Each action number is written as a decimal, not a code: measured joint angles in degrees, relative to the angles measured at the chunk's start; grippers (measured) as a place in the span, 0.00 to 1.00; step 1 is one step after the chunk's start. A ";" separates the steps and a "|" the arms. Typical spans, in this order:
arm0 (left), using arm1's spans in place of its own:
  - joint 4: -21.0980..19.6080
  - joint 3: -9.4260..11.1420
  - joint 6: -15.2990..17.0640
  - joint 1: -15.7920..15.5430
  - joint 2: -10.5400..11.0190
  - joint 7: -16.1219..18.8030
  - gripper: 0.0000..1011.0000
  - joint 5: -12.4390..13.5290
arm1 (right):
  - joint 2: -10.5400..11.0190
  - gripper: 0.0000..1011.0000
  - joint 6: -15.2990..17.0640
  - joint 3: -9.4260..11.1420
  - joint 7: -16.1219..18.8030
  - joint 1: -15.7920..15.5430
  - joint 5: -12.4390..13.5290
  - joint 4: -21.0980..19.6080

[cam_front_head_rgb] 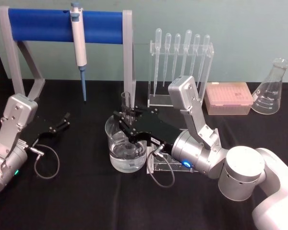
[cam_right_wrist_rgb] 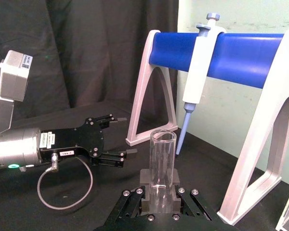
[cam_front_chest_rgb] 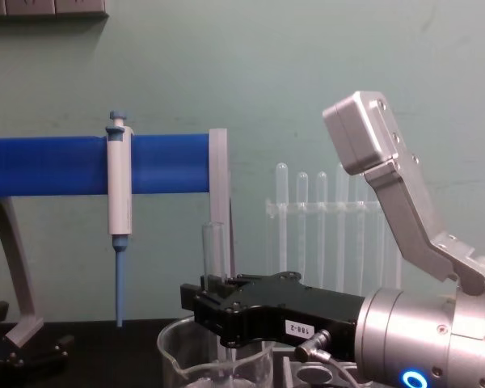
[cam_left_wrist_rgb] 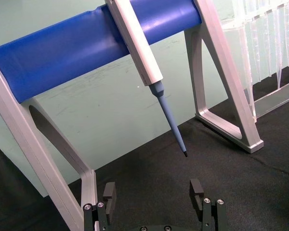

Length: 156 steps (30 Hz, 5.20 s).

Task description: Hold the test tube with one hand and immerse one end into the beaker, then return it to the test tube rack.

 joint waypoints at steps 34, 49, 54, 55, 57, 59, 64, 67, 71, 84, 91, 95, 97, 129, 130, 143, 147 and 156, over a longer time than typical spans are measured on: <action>0.00 0.00 0.00 0.00 0.00 0.00 0.99 0.00 | 0.03 0.22 0.03 0.09 -0.04 -0.06 0.12 -0.01; 0.00 0.00 0.00 0.00 0.00 0.00 0.99 0.00 | 0.03 0.22 0.03 0.09 -0.05 -0.06 0.12 -0.01; 0.00 0.00 0.00 0.00 0.00 0.00 0.99 0.00 | 0.03 0.22 0.03 0.09 -0.06 -0.06 0.12 -0.01; 0.00 0.00 0.00 0.00 0.00 0.00 0.99 0.00 | 0.03 0.22 0.03 0.09 -0.06 -0.06 0.12 -0.01; 0.00 0.00 0.00 0.00 0.00 0.00 0.99 0.00 | 0.03 0.22 0.03 0.09 -0.08 -0.06 0.12 -0.01; 0.00 0.00 0.00 0.00 0.00 0.00 0.99 0.00 | 0.03 0.22 0.03 0.09 -0.08 -0.06 0.12 -0.01; 0.00 0.00 0.00 0.00 0.00 0.00 0.99 0.00 | 0.03 0.22 0.03 0.09 -0.08 -0.06 0.12 -0.01; 0.00 0.00 0.00 0.00 0.00 0.00 0.99 0.00 | 0.03 0.22 0.03 0.09 -0.08 -0.06 0.12 -0.01; 0.00 0.00 0.00 0.00 0.00 0.00 0.99 0.00 | 0.03 0.22 0.03 0.09 -0.08 -0.06 0.12 -0.01; 0.00 0.00 0.00 0.00 0.00 0.00 0.99 0.00 | 0.03 0.22 0.03 0.08 -0.08 -0.06 0.12 -0.01; 0.00 0.00 0.00 0.00 0.00 0.00 0.99 0.00 | 0.03 0.22 0.03 0.09 -0.07 -0.06 0.12 -0.01; 0.00 0.00 0.00 0.00 0.00 0.00 0.99 0.00 | 0.03 0.22 0.03 0.09 -0.07 -0.06 0.12 -0.01; 0.00 0.00 0.00 0.00 0.00 0.00 0.99 0.00 | 0.03 0.22 0.03 0.09 -0.07 -0.06 0.12 -0.01; 0.00 0.00 0.00 0.00 0.00 0.00 0.99 0.00 | 0.03 0.22 0.03 0.09 -0.07 -0.06 0.12 -0.01; 0.00 0.00 0.00 0.00 0.00 0.00 0.99 0.00 | 0.03 0.22 0.03 0.09 -0.07 -0.06 0.12 -0.01; 0.00 0.00 0.00 0.00 0.00 0.00 0.99 0.00 | 0.03 0.22 0.03 0.09 -0.07 -0.06 0.12 -0.01; 0.00 0.00 0.00 0.00 0.00 0.00 0.99 0.00 | 0.03 0.22 0.03 0.08 -0.07 -0.06 0.12 -0.01; 0.00 0.00 0.00 0.00 0.00 0.00 0.99 0.00 | 0.03 0.22 0.03 0.09 -0.07 -0.06 0.12 -0.01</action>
